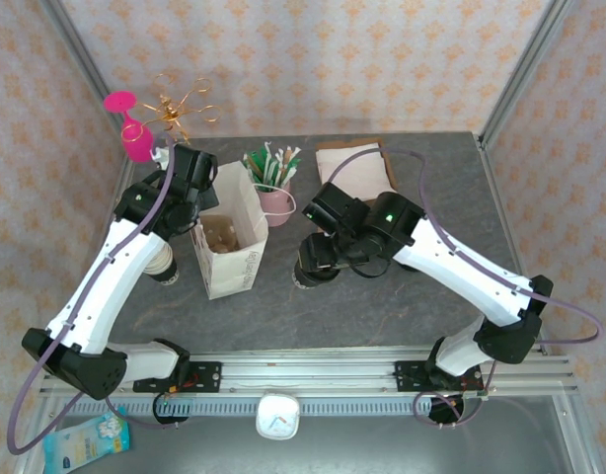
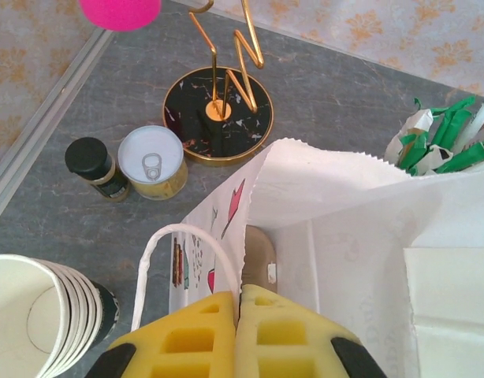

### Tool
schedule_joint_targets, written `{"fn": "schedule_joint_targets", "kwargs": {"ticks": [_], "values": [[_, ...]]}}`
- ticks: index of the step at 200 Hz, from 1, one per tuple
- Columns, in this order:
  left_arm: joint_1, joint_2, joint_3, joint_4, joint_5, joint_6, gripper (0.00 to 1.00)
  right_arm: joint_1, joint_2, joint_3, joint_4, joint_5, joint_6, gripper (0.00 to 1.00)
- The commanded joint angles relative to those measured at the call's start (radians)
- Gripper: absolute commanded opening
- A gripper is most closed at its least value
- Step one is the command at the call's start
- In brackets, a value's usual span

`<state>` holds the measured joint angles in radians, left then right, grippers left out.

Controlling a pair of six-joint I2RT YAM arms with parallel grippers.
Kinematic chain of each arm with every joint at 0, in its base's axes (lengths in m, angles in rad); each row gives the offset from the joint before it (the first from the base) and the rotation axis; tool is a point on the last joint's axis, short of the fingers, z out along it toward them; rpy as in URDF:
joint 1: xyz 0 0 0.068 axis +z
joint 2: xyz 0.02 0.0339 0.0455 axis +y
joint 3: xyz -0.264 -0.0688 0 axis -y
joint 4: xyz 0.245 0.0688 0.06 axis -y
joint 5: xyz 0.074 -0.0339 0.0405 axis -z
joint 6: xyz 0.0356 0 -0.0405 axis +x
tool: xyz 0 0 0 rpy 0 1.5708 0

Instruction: Pack the takeout coffee

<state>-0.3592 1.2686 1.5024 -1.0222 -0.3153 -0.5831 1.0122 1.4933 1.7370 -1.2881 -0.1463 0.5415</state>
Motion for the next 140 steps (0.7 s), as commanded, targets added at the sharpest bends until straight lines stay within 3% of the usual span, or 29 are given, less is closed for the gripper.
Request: {"fn": "schedule_joint_targets", "kwargs": {"ticks": [1, 140], "values": [[0.006, -0.043, -0.013, 0.005, -0.059, -0.038, 0.0, 0.009, 0.014, 0.055, -0.022, 0.032, 0.0, 0.58], [0.008, 0.015, 0.065, 0.012, -0.127, 0.044, 0.0, 0.009, 0.123, 0.354, -0.02, 0.045, -0.065, 0.58]]}}
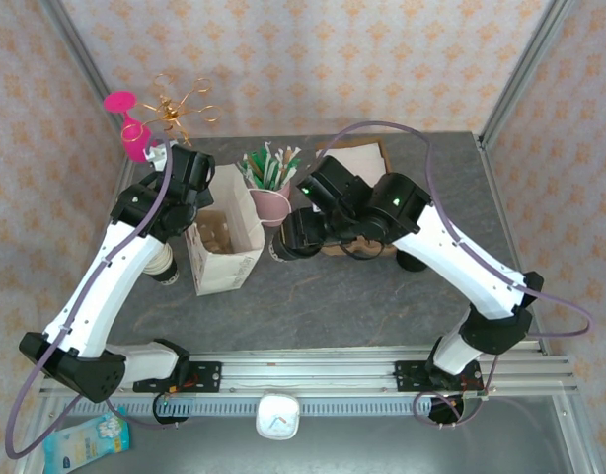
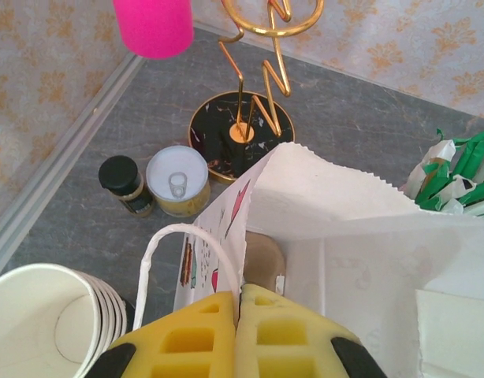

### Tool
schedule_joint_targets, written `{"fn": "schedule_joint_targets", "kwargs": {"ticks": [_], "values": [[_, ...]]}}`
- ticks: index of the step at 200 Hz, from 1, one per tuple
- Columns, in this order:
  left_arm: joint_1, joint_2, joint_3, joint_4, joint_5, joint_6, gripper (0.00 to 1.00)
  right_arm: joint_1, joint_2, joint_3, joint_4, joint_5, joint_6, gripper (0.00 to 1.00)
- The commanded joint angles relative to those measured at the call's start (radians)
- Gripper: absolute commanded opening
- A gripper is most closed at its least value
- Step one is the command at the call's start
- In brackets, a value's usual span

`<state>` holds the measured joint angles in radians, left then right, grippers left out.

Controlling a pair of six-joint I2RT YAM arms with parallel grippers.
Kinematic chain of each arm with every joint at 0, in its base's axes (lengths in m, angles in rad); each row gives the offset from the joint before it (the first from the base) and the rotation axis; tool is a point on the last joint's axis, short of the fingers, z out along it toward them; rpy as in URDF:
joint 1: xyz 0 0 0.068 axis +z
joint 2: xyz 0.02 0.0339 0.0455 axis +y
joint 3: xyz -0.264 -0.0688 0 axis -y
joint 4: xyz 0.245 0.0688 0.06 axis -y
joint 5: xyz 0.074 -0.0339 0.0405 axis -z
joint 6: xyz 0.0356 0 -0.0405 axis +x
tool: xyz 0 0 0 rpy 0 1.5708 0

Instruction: Pack the takeout coffee

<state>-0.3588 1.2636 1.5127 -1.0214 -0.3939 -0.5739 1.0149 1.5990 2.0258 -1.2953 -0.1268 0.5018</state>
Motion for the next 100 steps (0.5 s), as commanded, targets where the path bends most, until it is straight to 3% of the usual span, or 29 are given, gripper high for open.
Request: {"fn": "schedule_joint_targets", "kwargs": {"ticks": [1, 79, 100], "values": [[0.008, 0.021, 0.055, 0.011, -0.048, 0.035, 0.0, 0.007, 0.018, 0.067, -0.012, 0.025, -0.026, 0.58], [0.008, 0.033, 0.053, 0.016, -0.022, 0.043, 0.0, 0.007, 0.034, 0.161, -0.013, 0.024, -0.041, 0.58], [0.008, 0.036, 0.057, 0.022, 0.038, 0.03, 0.0, 0.005, 0.043, 0.185, -0.013, 0.02, -0.042, 0.58]]}}
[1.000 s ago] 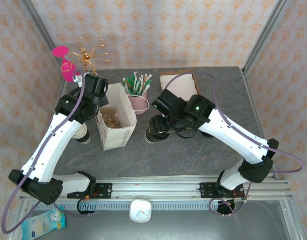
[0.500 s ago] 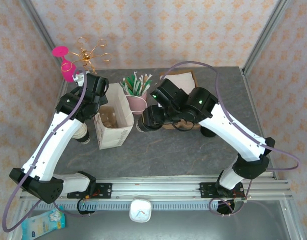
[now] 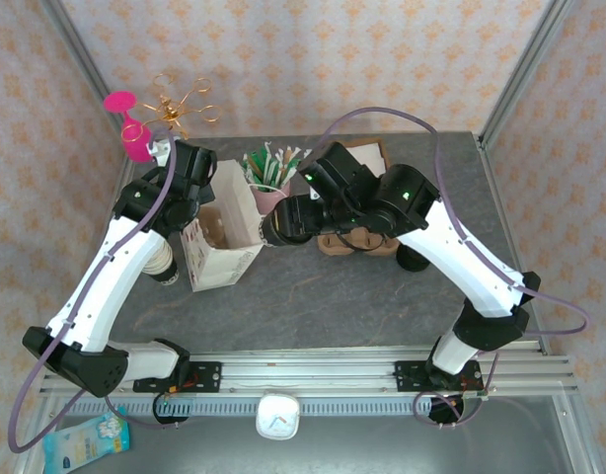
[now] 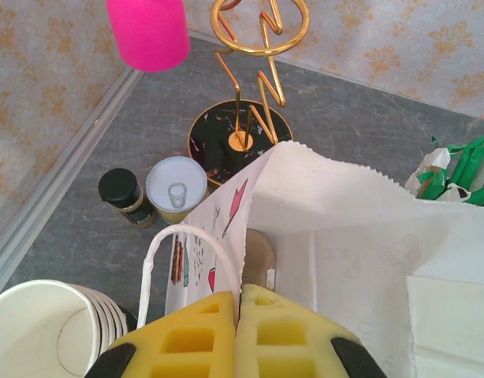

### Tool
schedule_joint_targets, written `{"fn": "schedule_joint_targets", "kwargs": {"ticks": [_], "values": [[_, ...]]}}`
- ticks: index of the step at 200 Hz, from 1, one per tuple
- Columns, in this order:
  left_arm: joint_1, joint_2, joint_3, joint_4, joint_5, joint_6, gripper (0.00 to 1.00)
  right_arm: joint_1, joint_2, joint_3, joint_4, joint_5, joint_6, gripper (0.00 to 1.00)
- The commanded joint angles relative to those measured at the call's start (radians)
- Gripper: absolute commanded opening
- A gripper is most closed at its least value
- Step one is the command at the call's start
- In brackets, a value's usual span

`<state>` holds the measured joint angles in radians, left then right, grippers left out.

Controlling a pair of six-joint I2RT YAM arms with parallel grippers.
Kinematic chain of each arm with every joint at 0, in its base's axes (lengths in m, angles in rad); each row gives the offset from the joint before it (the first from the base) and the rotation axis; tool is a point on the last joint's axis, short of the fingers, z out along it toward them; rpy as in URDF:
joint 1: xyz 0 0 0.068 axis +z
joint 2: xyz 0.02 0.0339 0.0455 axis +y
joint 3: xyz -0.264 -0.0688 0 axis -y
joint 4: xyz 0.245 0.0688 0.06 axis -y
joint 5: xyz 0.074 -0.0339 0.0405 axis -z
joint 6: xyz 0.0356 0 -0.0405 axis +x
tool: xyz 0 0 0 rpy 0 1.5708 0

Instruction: Pack the takeout coffee

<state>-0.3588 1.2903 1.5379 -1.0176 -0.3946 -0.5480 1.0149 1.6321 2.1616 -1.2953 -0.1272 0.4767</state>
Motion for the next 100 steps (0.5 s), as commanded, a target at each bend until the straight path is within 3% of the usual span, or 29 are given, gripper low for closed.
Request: {"fn": "schedule_joint_targets", "kwargs": {"ticks": [1, 46, 100], "values": [[0.008, 0.01, 0.031, 0.019, 0.043, 0.002, 0.0, 0.006, 0.01, 0.05, -0.013, 0.019, -0.017, 0.58], [0.009, -0.006, 0.02, 0.04, 0.16, -0.059, 0.0, 0.007, 0.071, 0.14, -0.013, -0.012, -0.035, 0.58], [0.007, -0.021, 0.033, 0.04, 0.199, -0.104, 0.0, 0.007, 0.125, 0.198, -0.013, -0.045, -0.04, 0.57]]}}
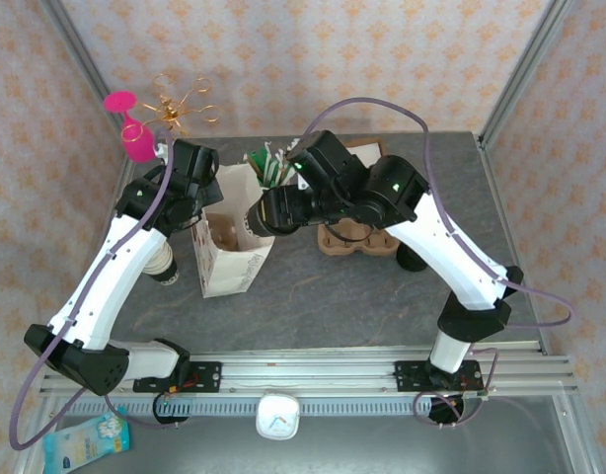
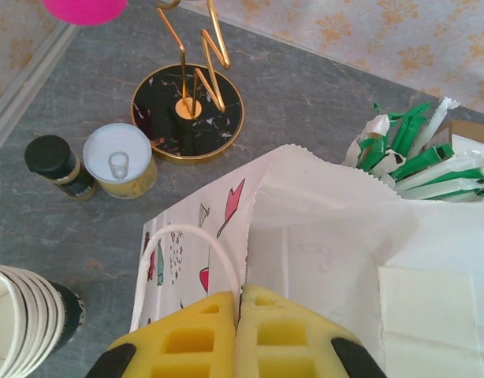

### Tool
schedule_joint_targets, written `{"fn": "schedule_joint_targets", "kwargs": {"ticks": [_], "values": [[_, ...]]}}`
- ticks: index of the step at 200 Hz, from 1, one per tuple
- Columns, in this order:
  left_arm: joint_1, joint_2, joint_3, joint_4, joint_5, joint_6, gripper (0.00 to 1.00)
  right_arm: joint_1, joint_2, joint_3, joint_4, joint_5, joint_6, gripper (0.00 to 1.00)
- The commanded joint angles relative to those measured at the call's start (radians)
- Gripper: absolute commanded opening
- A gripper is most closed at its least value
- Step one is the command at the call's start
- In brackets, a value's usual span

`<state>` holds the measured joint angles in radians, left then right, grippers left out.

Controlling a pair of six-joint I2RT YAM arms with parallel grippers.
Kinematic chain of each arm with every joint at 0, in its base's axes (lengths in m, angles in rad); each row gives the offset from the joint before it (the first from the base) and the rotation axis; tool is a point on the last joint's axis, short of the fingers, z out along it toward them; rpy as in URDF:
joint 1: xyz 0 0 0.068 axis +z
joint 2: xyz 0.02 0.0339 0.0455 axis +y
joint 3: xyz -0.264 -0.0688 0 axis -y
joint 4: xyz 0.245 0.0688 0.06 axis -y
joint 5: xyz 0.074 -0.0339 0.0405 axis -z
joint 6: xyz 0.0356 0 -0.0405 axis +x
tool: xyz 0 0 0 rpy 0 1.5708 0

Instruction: Pack the takeout coffee

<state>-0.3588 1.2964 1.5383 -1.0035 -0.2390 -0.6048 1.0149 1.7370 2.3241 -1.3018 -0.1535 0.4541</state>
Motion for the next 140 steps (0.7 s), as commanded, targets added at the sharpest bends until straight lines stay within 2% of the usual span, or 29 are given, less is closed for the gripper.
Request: {"fn": "schedule_joint_targets", "kwargs": {"ticks": [1, 47, 94, 140], "values": [[0.008, -0.029, 0.032, 0.029, 0.048, -0.049, 0.0, 0.007, 0.02, 0.036, -0.007, -0.019, -0.017, 0.57], [0.005, -0.11, -0.049, 0.152, 0.184, -0.179, 0.0, 0.014, 0.044, 0.025, -0.007, -0.029, -0.004, 0.55], [-0.014, -0.191, -0.2, 0.287, 0.289, -0.321, 0.0, 0.033, 0.027, -0.067, -0.007, 0.012, 0.019, 0.55], [-0.094, -0.269, -0.337, 0.4, 0.302, -0.478, 0.0, 0.033, 0.014, -0.157, -0.008, 0.03, 0.034, 0.54]]}}
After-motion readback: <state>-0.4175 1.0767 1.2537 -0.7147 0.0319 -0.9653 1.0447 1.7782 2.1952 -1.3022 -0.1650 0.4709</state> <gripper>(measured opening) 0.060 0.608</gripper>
